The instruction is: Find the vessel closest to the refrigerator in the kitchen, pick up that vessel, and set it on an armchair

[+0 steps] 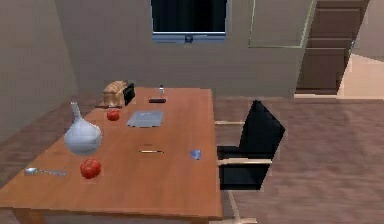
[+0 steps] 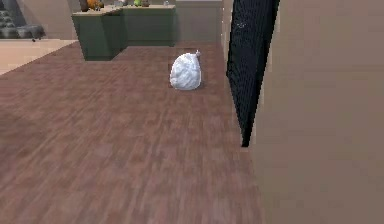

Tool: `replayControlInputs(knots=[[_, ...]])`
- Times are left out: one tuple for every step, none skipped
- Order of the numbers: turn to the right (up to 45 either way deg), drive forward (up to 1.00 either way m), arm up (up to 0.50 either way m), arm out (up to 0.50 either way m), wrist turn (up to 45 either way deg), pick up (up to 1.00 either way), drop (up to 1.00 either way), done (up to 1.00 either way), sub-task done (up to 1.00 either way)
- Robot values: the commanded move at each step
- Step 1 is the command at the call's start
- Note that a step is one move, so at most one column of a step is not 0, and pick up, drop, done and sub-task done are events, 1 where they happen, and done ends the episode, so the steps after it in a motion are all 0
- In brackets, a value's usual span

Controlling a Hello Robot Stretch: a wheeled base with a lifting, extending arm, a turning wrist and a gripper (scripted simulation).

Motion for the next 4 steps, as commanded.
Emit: replayControlInputs(knots=[[-45.0,0.0,0.0,0.0,0.0,0.0,0.0,0.0,0.0],[-39.0,0.0,0.0,0.0,0.0,0.0,0.0,0.0,0.0],[0.0,1.0,0.0,0.0,0.0,0.0,0.0,0.0,0.0],[39.0,0.0,0.0,0.0,0.0,0.0,0.0,0.0,0.0]])
